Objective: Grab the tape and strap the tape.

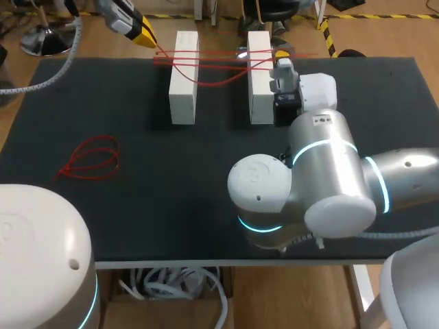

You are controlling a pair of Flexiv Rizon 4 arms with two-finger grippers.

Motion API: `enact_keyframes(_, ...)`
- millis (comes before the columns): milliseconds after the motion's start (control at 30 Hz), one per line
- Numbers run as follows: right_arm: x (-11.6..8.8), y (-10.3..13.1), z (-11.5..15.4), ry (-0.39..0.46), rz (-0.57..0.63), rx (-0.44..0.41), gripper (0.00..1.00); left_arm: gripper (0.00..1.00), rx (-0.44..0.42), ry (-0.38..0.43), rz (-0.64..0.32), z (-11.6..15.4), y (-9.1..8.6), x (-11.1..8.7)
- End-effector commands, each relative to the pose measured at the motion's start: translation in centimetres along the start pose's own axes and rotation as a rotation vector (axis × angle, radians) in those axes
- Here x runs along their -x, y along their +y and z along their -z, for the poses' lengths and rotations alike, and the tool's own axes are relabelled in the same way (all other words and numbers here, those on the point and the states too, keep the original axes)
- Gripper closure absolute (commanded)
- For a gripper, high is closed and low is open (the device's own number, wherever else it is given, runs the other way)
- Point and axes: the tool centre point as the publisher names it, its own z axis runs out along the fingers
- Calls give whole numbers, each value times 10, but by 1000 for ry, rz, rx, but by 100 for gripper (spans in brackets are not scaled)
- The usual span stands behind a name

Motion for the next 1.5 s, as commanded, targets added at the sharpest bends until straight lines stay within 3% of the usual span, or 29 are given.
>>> enact_keyframes(33,-17,7,-4,21,554,-51,100,100,4,3,0,0,-1,1)
enact_keyframes(467,-43,1,-5,147,1069,-10,100,100,4,3,0,0,-1,1)
enact_keyframes(933,-50,-8,-10,219,1444,-5,100,100,4,3,0,0,-1,1)
enact_keyframes(1167,-51,-12,-17,226,1487,-2,100,100,4,3,0,0,-1,1)
enact_keyframes(1267,-52,-11,-19,213,1425,-37,100,100,4,3,0,0,-1,1)
enact_keyframes(1333,-56,-10,-17,196,1318,-100,100,100,4,3,0,0,-1,1)
enact_keyframes(1500,-56,-10,-17,196,1318,-100,100,100,4,3,0,0,-1,1)
